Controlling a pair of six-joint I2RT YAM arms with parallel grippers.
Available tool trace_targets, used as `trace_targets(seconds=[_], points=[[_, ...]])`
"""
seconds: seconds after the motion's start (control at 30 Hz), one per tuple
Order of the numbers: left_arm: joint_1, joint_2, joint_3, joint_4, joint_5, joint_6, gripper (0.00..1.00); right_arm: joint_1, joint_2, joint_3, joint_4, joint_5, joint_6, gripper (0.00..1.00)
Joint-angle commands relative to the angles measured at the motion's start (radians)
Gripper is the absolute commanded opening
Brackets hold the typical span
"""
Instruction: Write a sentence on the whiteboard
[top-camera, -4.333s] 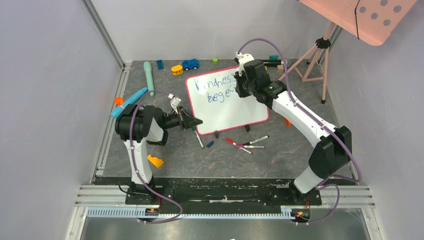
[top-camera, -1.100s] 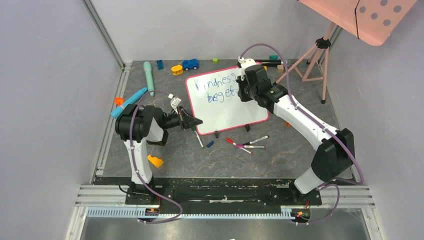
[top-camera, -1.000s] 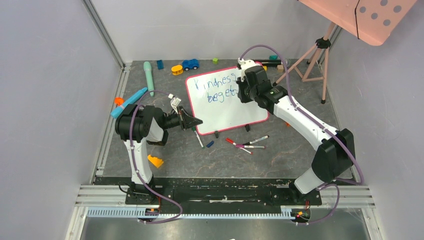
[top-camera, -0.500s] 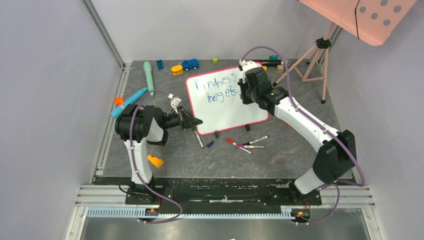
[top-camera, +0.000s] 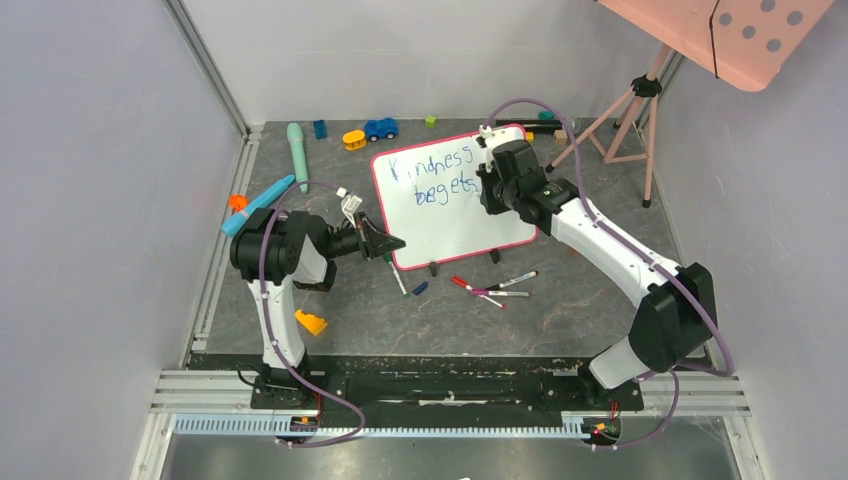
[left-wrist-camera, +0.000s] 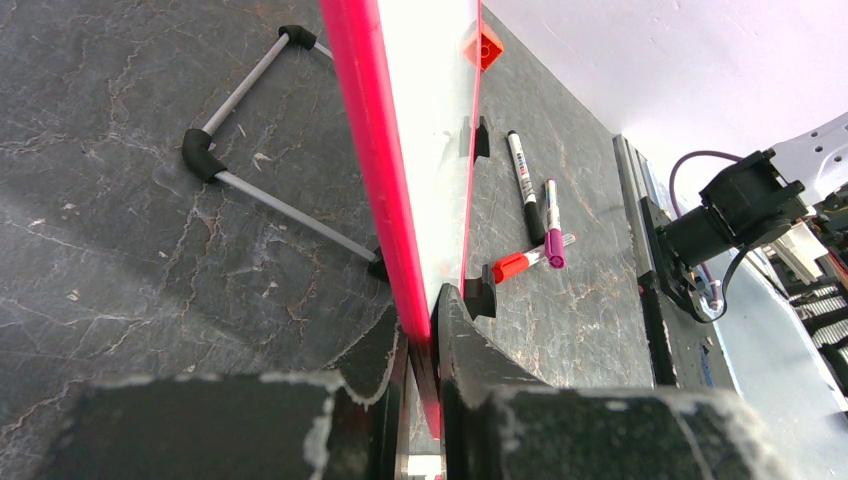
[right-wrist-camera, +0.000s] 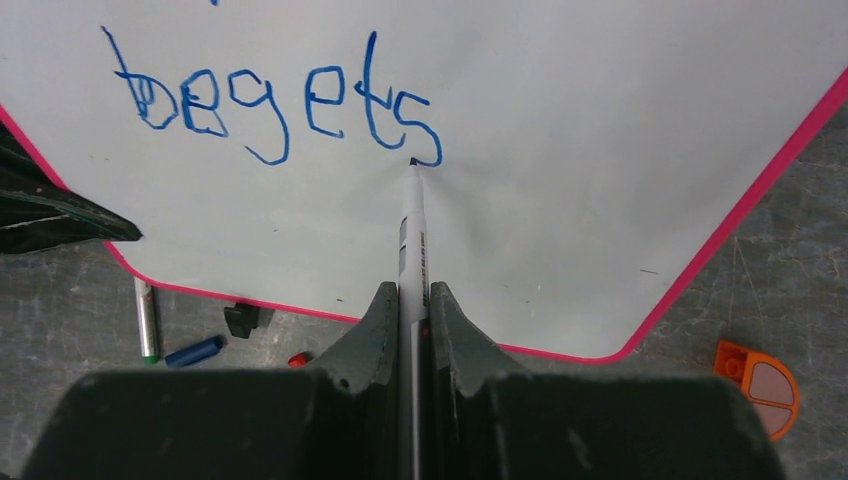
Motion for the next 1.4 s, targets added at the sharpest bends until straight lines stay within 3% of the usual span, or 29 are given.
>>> trace_targets(seconds=[0.0, 0.27, 0.6, 1.37], points=[[0.005, 0.036, -0.009, 0.037, -0.078, 0.203, 0.04, -0.003, -0.07, -0.003, 0.08, -0.071, 0.013, 0.0], [0.006, 0.035, -0.009, 0.037, -0.082, 0.203, 0.05, 0.05, -0.161, -0.124, 0.162, -0.121, 0.026, 0.0], [0.004, 0.029, -0.029, 0.037, -0.152, 0.183, 0.05, 0.241, -0.134, -0.193, 0.194, 0.129, 0.023, 0.0], [-0.007, 0.022, -0.064, 0.037, -0.262, 0.136, 0.06, 0.286, -0.029, -0.166, 0.232, 0.186, 0.084, 0.0]])
